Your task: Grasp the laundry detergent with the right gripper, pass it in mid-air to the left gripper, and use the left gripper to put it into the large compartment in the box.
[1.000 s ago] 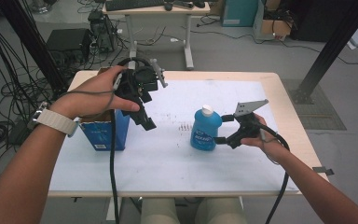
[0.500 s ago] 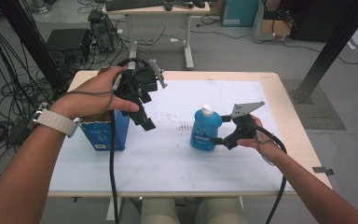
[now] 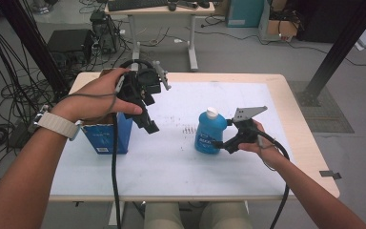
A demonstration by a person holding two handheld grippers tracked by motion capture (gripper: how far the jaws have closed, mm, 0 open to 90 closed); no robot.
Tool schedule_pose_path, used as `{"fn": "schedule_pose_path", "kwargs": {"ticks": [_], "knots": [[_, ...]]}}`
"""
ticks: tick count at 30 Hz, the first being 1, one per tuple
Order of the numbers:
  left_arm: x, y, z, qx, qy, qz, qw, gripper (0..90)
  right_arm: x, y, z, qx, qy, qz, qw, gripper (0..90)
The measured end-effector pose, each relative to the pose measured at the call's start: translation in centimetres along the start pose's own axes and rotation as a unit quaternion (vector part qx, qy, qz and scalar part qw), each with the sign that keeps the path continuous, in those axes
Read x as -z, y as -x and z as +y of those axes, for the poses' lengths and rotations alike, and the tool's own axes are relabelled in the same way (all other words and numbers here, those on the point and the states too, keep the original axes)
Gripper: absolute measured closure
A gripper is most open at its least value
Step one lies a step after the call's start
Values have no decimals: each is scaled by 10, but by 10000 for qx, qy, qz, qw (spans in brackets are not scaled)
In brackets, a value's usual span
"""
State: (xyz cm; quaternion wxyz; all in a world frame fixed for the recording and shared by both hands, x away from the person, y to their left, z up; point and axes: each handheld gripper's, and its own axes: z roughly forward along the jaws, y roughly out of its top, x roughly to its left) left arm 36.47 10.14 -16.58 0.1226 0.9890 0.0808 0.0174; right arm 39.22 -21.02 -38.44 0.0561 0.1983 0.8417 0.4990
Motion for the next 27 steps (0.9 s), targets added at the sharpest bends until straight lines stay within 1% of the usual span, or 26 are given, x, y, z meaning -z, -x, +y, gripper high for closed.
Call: {"fn": "schedule_pose_path", "kwargs": {"ticks": [10, 12, 13, 14, 27], "knots": [[0, 0, -1, 17, 15, 7, 10000, 80, -6, 2, -4, -19, 79, 36, 10000, 43], [0, 0, -2, 14, 23, -8, 10000, 80, -7, 1, -4, -11, 79, 39, 10000, 46], [0, 0, -2, 20, 32, -8, 10000, 81, -7, 2, -5, 52, 72, 43, 10000, 47], [0, 0, -2, 19, 30, -10, 10000, 80, -7, 2, -5, 62, 75, 32, 9999, 48], [0, -1, -2, 32, 27, -5, 10000, 80, -13, 4, -7, 70, 212, 48, 9997, 72]]}}
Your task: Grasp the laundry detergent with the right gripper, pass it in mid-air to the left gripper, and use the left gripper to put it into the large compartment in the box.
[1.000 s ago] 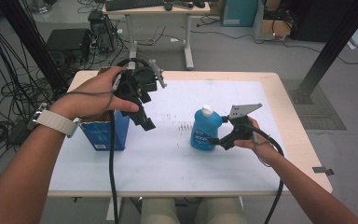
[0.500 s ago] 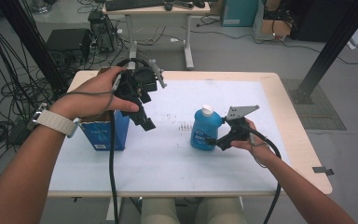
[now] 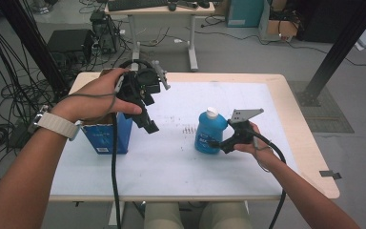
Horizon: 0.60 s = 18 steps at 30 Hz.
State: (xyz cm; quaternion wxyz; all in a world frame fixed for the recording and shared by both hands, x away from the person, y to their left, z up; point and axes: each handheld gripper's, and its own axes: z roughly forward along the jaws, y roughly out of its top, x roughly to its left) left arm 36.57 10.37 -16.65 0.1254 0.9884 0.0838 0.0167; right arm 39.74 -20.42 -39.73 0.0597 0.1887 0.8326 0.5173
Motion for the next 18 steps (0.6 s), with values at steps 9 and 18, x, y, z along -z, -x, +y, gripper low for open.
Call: {"fn": "schedule_pose_path", "kwargs": {"ticks": [9, 18], "knots": [[0, 0, -1, 49, -15, 1, 10000, 80, -3, 0, -1, 3, 57, 12, 10000, 80], [1, 0, -2, 80, -26, 12, 10000, 80, -8, 0, -4, 41, 136, 9, 9999, 98]]}}
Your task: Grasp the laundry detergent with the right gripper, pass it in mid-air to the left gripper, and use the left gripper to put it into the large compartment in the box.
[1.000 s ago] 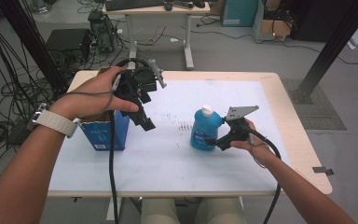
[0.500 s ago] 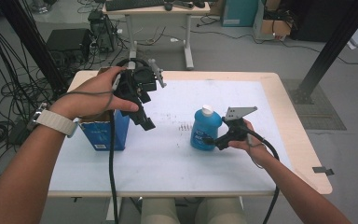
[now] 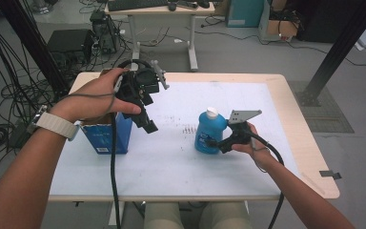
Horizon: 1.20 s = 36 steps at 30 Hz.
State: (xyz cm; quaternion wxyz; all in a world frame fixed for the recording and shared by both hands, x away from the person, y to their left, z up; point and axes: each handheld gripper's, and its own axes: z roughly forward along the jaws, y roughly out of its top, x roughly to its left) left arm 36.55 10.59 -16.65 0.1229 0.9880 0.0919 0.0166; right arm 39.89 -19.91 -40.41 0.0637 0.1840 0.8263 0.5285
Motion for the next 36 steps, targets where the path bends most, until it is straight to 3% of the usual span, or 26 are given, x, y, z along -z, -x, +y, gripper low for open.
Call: {"fn": "schedule_pose_path", "kwargs": {"ticks": [23, 24, 36], "knots": [[-1, -1, 0, 39, -11, -2, 10000, 81, -5, 3, -3, 162, 189, 67, 9997, 191], [-1, -2, 0, 45, -27, -8, 10000, 81, -6, 5, -3, 286, 232, 84, 9993, 204], [-2, -3, 0, 58, -12, -19, 10000, 81, -9, 5, -7, 287, 274, 148, 9991, 275]]}}
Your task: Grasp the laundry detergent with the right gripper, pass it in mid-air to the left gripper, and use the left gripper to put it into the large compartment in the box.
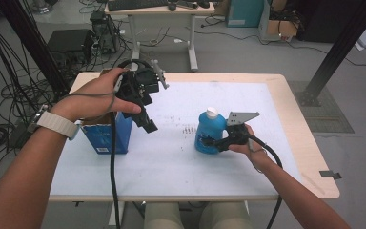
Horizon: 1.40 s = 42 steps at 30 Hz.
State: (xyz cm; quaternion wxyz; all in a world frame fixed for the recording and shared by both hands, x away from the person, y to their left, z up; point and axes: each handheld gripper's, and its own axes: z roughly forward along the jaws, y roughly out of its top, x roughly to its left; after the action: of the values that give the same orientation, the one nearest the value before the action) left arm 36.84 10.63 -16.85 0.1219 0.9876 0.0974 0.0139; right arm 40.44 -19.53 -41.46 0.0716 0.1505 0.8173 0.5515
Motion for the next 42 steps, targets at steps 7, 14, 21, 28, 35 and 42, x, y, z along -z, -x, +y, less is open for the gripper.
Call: {"fn": "schedule_pose_path", "kwargs": {"ticks": [7, 14, 21, 28, 35, 42], "knots": [[-1, 0, 0, 22, -3, -6, 10000, 81, 0, 0, 0, -8, 53, 9, 10000, 318], [-2, -1, 0, 23, 7, -28, 10000, 81, -1, -1, -1, 46, 80, 45, 9999, 389], [-2, -1, 0, 24, -13, -26, 10000, 81, -1, -1, -1, 93, 100, 61, 9999, 405], [-3, -1, -1, 26, -2, -36, 10000, 82, -1, 0, -2, 34, 123, 76, 9999, 407], [-4, -1, -1, 9, -6, -48, 10000, 83, -1, -1, -2, 83, 88, 65, 9999, 410], [-3, -1, -1, 6, -8, -50, 10000, 83, -1, -1, -2, 75, 100, 65, 9999, 411]]}}
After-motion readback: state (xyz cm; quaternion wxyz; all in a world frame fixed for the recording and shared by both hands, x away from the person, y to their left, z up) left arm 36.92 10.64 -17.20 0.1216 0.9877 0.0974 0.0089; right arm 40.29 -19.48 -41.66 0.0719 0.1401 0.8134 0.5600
